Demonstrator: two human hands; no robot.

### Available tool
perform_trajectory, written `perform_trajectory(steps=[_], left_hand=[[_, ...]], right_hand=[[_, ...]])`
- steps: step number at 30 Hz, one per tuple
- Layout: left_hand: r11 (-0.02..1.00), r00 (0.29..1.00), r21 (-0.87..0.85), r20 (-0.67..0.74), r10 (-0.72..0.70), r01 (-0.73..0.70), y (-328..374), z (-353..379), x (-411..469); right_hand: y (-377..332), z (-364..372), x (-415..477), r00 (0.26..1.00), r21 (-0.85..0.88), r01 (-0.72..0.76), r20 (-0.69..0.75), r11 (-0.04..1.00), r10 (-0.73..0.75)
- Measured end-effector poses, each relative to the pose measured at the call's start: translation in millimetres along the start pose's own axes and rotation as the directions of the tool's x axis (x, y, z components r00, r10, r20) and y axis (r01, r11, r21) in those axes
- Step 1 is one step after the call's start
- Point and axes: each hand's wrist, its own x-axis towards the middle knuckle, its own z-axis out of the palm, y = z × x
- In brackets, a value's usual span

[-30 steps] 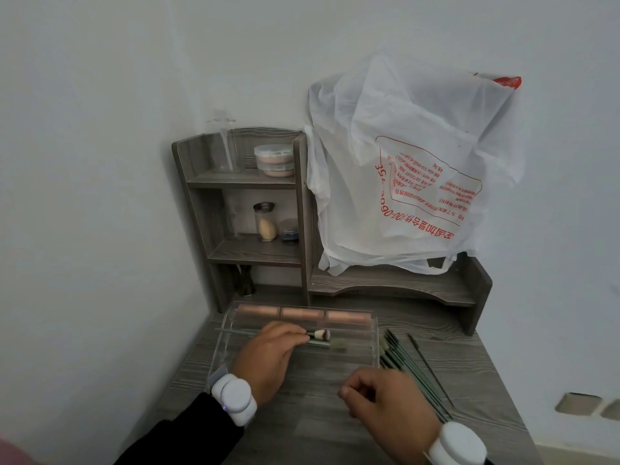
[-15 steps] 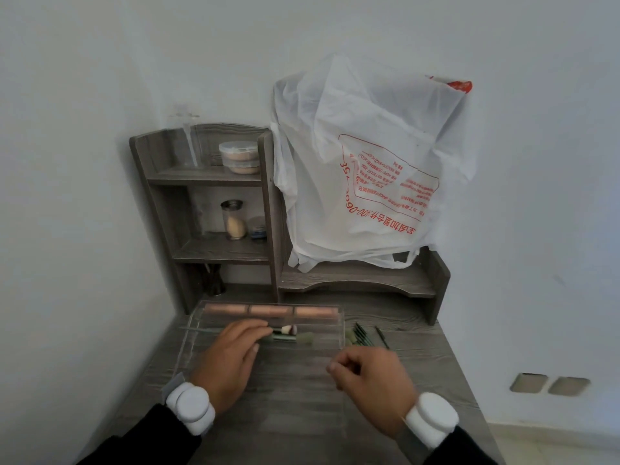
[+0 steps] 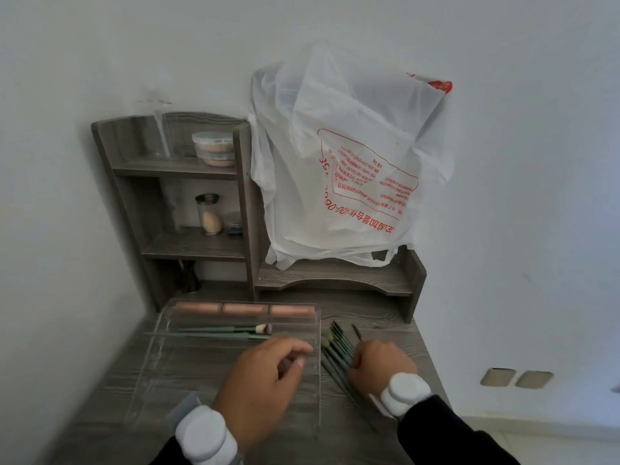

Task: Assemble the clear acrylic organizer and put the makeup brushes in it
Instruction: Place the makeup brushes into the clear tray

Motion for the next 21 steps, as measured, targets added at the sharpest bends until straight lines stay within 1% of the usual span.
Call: perform_trajectory(steps=[3,7,10,12,14,16,18,20,21], left_hand=[[0.993,0.994,-0.054,0.039,-0.103,0.105,3.8,14.0,-3.7],[0.965,0.969,-0.12,0.101,-0.224,0.235,1.4,24.7,-3.3],[0.937,0.955,-0.189,0.101,-0.277,0.292,3.1,29.7,-0.7],[0.912,0.949,-0.26,0.068,-0.309,0.316,7.5,32.1,2.5],[0.885,0.943,-0.338,0.022,-0.332,0.32,13.7,37.3,7.3],[0.855,0.938,-0.41,0.004,-0.347,0.318,21.8,43.3,14.2],[0.794,0.925,-0.504,0.027,-0.379,0.34,33.1,48.3,22.7],[0.715,0.914,-0.602,0.063,-0.401,0.355,43.4,52.6,29.6],[0.694,0.911,-0.628,0.061,-0.409,0.353,46.6,54.3,31.9]], right_hand=[[0.3,7.5,-0.4,0.999,-0.064,-0.032,-0.016,0.997,0.031],[2.0,6.3,-1.3,0.999,-0.032,-0.052,-0.012,0.998,0.051],[6.5,-0.6,-6.3,0.997,0.118,-0.045,-0.06,0.992,0.052],[9.0,-5.2,-12.1,0.985,0.307,-0.025,-0.154,0.951,0.076],[6.4,-11.2,-21.3,0.965,0.493,0.039,-0.244,0.869,0.095],[-0.8,-18.2,-31.4,0.947,0.598,0.138,-0.312,0.79,0.07],[-9.9,-25.1,-42.1,0.926,0.621,0.244,-0.376,0.745,0.011],[-18.4,-29.4,-51.0,0.906,0.606,0.318,-0.422,0.73,-0.044],[-21.2,-29.9,-53.6,0.896,0.588,0.344,-0.438,0.732,-0.069]])
